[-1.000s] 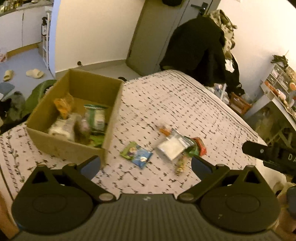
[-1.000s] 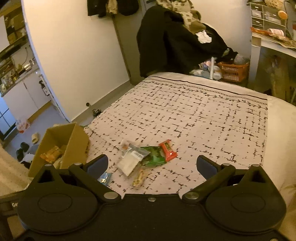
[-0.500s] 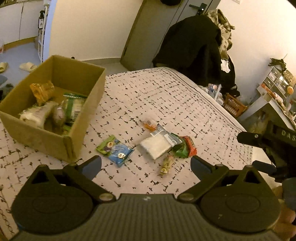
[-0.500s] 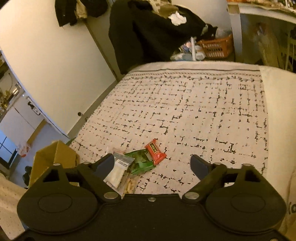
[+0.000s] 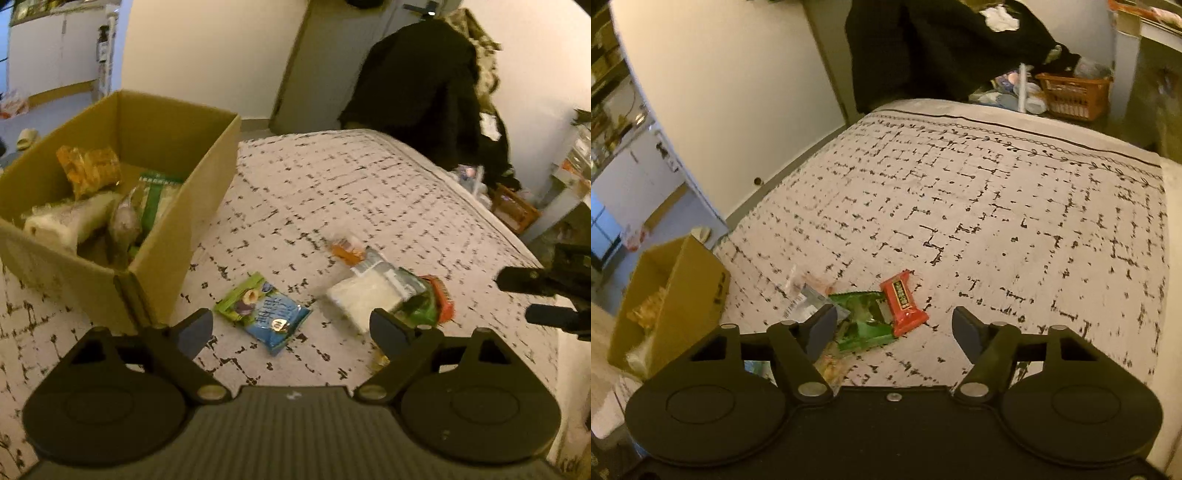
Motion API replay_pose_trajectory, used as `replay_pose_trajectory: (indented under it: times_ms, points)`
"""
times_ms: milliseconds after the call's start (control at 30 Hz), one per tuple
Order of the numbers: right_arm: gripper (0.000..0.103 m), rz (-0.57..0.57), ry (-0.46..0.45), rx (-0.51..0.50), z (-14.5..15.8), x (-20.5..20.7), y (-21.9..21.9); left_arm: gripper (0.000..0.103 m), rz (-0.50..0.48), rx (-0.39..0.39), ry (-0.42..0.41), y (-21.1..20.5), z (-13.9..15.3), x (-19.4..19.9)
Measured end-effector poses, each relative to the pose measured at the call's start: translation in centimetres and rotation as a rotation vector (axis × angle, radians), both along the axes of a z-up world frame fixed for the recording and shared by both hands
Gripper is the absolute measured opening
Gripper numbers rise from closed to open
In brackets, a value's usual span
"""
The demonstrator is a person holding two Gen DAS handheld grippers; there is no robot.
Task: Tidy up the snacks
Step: 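Grasp the blue-green nut packet with the left gripper while the right grasps the red candy bar, then carry both snacks over the box and open both grippers to drop them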
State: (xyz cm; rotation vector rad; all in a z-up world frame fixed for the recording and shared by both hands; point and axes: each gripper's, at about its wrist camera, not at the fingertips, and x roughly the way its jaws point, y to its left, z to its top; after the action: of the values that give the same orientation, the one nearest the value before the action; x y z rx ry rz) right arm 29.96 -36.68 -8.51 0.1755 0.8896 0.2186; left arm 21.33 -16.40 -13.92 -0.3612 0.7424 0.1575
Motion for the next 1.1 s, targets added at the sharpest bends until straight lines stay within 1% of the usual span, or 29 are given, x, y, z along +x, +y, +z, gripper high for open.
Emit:
replay_pose_trajectory:
  times_ms: [67, 200, 300, 367, 433, 500, 533, 633, 700, 767, 800, 833, 867, 900, 933, 967, 1000, 1033, 1100]
  points:
    - [0.062, 0.026, 0.007, -0.025, -0.8, 0.4, 0.2, 0.091, 0.046, -0.007, 0.016, 0.0, -0.8, 0.6]
    - [0.061, 0.076, 0.009, -0.093, -2.4, 1.1, 0.9, 0.091, 0.134, -0.046, 0.038, 0.3, -2.1, 1.6]
    - [0.061, 0.103, -0.011, -0.142, -3.3, 1.7, 1.4, 0.091, 0.19, -0.039, 0.028, 0.5, -2.4, 2.2]
    - [0.061, 0.115, -0.005, -0.13, -3.8, 2.1, 1.6, 0.091, 0.223, -0.046, 0.032, 0.6, -2.6, 2.8]
    - [0.061, 0.123, 0.001, -0.135, -4.2, 2.5, 2.0, 0.091, 0.266, -0.043, 0.056, 0.7, -2.8, 3.3]
    - [0.058, 0.118, -0.003, -0.174, -4.7, 3.3, 2.4, 0.091, 0.304, -0.03, 0.089, 0.7, -3.3, 3.9]
    - [0.055, 0.121, -0.01, -0.187, -4.9, 3.7, 2.7, 0.091, 0.316, -0.022, 0.099, 0.7, -3.4, 4.2]
    - [0.053, 0.123, -0.019, -0.175, -5.5, 4.4, 3.0, 0.086, 0.349, -0.02, 0.114, 0.7, -3.3, 4.2]
    - [0.053, 0.133, -0.009, -0.186, -6.1, 4.9, 3.4, 0.086, 0.348, -0.017, 0.13, 0.7, -3.4, 4.2]
    - [0.052, 0.146, -0.023, -0.206, -6.8, 5.0, 3.8, 0.086, 0.328, -0.002, 0.155, 0.4, -3.5, 4.4]
    - [0.05, 0.154, -0.039, -0.221, -7.0, 4.9, 4.0, 0.086, 0.317, 0.007, 0.161, 0.2, -3.6, 4.5]
    - [0.043, 0.159, -0.052, -0.249, -7.2, 4.8, 4.2, 0.086, 0.313, 0.005, 0.16, 0.2, -3.6, 4.4]
    - [0.033, 0.158, -0.058, -0.269, -7.2, 4.7, 4.3, 0.085, 0.313, -0.005, 0.155, 0.4, -3.6, 4.2]
    - [0.027, 0.156, -0.055, -0.271, -7.1, 4.6, 4.2, 0.078, 0.318, -0.009, 0.158, 0.6, -3.5, 4.1]
    - [0.02, 0.152, -0.041, -0.257, -6.9, 4.6, 4.0, 0.065, 0.324, -0.003, 0.167, 0.7, -3.4, 4.0]
    - [0.02, 0.144, -0.025, -0.239, -6.6, 4.6, 3.7, 0.058, 0.326, 0.009, 0.173, 0.7, -3.3, 3.9]
    - [0.02, 0.136, -0.013, -0.227, -6.4, 4.6, 3.5, 0.043, 0.32, 0.011, 0.174, 0.8, -3.1, 3.8]
    - [0.02, 0.128, -0.004, -0.221, -6.2, 4.5, 3.4, 0.036, 0.311, 0.003, 0.172, 0.9, -3.1, 3.7]
    - [0.02, 0.121, -0.002, -0.221, -5.8, 3.9, 3.3, 0.033, 0.29, -0.013, 0.169, 1.2, -2.9, 3.5]
